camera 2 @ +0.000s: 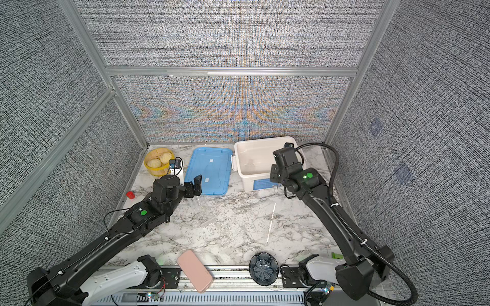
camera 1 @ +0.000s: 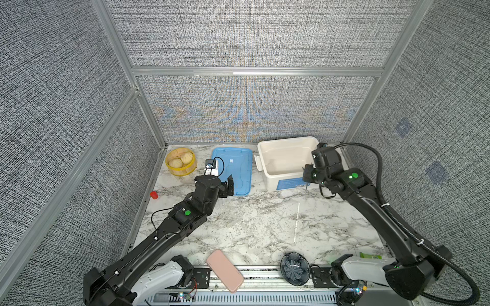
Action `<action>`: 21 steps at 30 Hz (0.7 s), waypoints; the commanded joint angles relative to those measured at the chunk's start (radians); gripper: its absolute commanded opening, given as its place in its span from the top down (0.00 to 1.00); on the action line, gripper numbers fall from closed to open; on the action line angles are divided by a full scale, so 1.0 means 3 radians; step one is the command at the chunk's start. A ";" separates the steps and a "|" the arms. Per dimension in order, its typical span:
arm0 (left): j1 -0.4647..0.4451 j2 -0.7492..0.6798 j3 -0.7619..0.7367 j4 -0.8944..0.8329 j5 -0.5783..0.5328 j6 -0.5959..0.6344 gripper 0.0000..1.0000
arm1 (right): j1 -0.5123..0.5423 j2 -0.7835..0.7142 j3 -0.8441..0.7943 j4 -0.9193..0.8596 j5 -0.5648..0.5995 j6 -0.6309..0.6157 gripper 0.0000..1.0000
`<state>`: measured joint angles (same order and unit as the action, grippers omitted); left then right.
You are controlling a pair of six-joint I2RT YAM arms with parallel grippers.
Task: Organize the chemistry lab equipment
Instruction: 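Lift the pipette and carry it over the white bin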
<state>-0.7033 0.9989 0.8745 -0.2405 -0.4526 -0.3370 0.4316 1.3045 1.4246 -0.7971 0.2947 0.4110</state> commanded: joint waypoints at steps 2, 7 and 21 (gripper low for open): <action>0.0003 0.0024 0.0064 0.0022 0.0017 0.0034 0.01 | -0.0182 0.0357 0.0503 0.0080 -0.0215 -0.0645 0.94; 0.0007 -0.0013 0.0077 -0.0006 0.0011 0.0044 0.01 | -0.0488 0.0764 0.0953 0.0032 -0.0560 -0.0688 0.95; 0.0003 -0.0160 -0.0036 -0.0094 -0.0088 0.0048 0.01 | -0.0837 0.1875 0.1787 -0.0416 -0.0981 -0.1088 0.95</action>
<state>-0.7033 0.9573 0.8650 -0.2642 -0.4629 -0.3302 0.1913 1.8278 1.9270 -0.8619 0.0463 0.1238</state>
